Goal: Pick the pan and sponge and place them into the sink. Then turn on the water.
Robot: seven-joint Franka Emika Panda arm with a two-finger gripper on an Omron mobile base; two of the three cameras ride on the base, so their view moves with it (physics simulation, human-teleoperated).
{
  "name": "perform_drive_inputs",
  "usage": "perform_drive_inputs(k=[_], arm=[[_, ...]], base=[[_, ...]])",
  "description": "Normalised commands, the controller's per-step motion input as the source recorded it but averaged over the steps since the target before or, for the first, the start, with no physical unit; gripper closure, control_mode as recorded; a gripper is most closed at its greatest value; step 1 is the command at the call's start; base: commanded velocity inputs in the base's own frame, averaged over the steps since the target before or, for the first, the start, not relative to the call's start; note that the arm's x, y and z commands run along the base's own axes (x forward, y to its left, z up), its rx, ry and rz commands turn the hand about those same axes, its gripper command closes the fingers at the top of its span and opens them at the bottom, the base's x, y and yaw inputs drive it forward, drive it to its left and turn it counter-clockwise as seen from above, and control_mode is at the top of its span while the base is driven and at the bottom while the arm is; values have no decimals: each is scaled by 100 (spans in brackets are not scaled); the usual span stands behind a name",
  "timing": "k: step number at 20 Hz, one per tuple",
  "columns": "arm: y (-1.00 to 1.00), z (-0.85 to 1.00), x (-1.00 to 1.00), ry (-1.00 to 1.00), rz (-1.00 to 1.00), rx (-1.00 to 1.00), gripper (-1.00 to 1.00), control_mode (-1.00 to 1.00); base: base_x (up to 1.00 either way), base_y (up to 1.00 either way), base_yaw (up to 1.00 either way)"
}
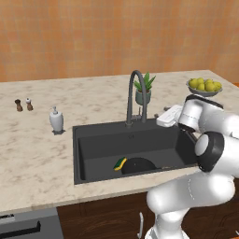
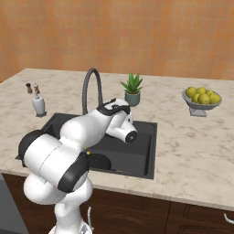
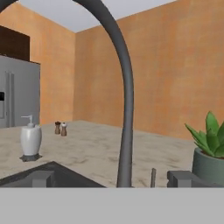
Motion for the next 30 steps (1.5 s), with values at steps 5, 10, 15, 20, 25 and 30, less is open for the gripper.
perform_drive_inputs(k=[5, 10, 15, 20, 25, 30], arm=[[9, -17, 30, 0, 0, 0, -100, -100], [23, -9, 28, 0, 0, -1, -100, -100], [2, -1, 42, 0, 0, 0, -100, -100], [4, -9, 48, 0, 0, 0, -100, -100], [6, -19, 44, 0, 0, 0, -100, -100], [19, -30, 52, 2, 0, 0, -100, -100]], base=[[0, 0, 0], [0, 0, 0], [0, 0, 0], [0, 0, 0], [0, 0, 0], [0, 0, 0]])
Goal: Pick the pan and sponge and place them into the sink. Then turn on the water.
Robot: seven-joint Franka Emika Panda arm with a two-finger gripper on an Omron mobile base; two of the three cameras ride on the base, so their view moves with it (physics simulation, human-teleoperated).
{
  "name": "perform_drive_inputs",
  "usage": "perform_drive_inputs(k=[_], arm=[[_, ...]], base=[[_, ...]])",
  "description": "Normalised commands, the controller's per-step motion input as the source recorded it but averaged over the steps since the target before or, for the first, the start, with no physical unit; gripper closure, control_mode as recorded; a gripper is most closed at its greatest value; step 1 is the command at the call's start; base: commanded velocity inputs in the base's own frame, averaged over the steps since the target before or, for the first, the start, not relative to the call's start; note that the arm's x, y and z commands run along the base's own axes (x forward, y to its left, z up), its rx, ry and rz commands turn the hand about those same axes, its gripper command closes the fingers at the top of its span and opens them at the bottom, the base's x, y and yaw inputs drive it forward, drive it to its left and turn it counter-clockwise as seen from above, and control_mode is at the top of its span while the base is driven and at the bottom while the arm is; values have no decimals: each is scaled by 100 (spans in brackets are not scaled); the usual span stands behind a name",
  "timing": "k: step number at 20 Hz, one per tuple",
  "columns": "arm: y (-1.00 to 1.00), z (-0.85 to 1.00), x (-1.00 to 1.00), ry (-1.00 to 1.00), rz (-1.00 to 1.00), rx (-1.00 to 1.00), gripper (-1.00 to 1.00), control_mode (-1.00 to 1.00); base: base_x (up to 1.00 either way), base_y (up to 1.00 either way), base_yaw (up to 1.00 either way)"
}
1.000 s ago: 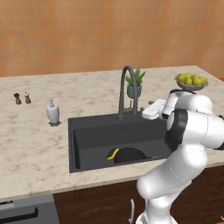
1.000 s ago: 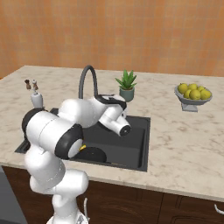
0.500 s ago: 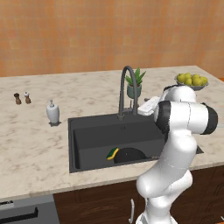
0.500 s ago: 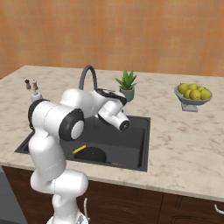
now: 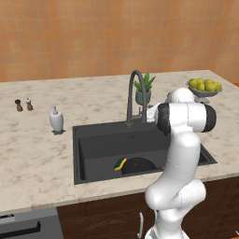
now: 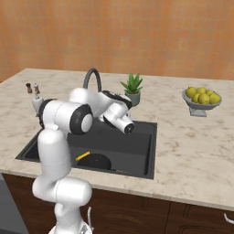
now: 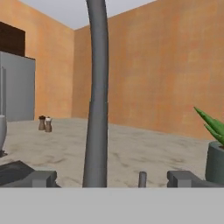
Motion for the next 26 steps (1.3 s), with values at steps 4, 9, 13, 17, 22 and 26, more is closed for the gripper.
perform_drive_inputs(k=[4, 9, 13, 17, 22, 26], arm=[[1, -32, 51, 3, 0, 0, -100, -100], [0, -28, 54, 3, 0, 0, -100, -100], [0, -23, 61, 2, 1, 0, -100, -100], [0, -22, 59, 0, 2, 0, -100, -100], [4, -26, 50, 2, 1, 0, 100, -100], [0, -4, 10, 1, 0, 0, 100, -100]], base=[[0, 0, 0], [0, 0, 0], [0, 0, 0], [0, 0, 0], [0, 0, 0], [0, 0, 0]])
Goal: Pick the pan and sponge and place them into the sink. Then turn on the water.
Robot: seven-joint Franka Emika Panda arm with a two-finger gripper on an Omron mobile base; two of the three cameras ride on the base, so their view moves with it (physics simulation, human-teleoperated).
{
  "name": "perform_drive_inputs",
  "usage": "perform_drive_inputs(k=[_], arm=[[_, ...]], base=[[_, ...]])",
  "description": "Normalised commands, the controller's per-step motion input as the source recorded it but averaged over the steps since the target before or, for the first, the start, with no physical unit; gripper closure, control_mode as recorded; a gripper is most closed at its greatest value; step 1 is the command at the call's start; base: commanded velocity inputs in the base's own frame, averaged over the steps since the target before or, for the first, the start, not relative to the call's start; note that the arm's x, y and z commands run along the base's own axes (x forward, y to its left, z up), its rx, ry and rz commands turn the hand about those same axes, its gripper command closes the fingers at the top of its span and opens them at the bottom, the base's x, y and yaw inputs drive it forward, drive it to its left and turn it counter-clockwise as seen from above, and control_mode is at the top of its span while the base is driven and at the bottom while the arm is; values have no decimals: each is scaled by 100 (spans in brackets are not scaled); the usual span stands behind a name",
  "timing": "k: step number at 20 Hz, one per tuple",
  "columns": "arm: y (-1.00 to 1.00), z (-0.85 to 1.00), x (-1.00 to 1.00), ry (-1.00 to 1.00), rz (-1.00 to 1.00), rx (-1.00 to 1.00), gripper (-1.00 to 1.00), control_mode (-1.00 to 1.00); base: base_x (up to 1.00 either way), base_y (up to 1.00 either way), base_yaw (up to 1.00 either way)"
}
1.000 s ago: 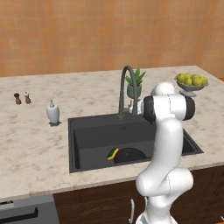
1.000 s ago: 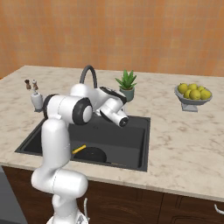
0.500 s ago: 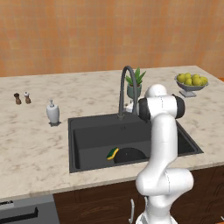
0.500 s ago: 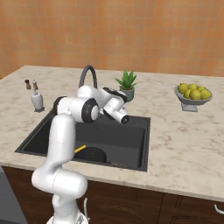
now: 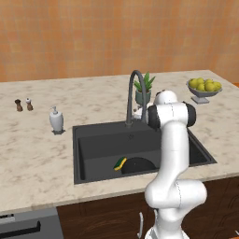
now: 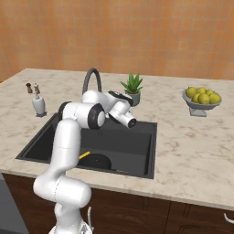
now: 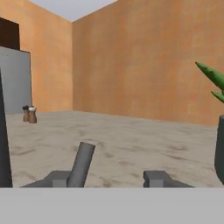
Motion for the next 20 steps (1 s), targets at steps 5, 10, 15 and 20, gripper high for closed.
perform_drive_inputs(k=[5, 10, 15, 20], arm=[[-6, 0, 0, 2, -1, 0, 100, -100], [-60, -3, 0, 14, -10, 2, 100, -100], [-98, -4, 21, 20, -1, 18, 100, -100], [-58, -13, 13, 1, 4, 13, 100, -100]], base=[[0, 0, 0], [0, 0, 0], [0, 0, 0], [0, 0, 0]])
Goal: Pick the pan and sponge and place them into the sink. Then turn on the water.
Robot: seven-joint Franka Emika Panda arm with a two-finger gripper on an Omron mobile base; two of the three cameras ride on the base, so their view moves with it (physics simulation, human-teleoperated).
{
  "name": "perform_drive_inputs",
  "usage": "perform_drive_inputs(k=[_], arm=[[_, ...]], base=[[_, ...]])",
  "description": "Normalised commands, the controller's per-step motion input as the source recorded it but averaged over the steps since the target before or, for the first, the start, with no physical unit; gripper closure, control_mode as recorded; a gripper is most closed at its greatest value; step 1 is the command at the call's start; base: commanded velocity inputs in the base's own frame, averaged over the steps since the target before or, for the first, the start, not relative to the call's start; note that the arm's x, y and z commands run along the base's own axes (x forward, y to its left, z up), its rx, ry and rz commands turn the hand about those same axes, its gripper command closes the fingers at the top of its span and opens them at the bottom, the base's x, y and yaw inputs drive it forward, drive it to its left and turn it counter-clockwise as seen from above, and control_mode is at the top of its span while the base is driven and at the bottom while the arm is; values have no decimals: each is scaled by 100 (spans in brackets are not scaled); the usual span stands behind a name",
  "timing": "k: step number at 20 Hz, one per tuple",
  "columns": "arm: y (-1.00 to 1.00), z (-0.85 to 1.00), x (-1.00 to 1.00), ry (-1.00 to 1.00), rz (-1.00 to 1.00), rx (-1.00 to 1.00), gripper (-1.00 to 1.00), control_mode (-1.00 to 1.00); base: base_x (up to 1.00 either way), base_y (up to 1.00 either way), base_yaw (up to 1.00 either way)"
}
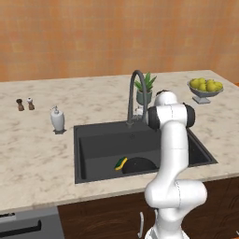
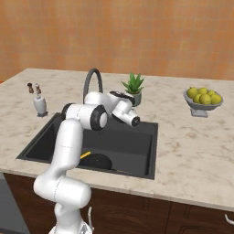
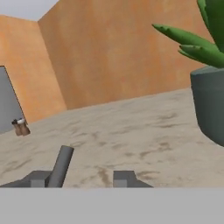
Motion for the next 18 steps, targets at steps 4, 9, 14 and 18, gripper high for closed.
perform_drive_inputs(k=[4, 9, 14, 18], arm=[[-52, -32, 0, 0, 0, 5, 100, -100], [-57, -25, 0, 0, 0, 5, 100, -100], [-91, -51, 13, 9, 0, 7, 100, -100], [-100, -64, 13, 18, -1, 7, 100, -100]], base=[[0, 0, 0], [0, 0, 0], [0, 0, 0], [0, 0, 0]])
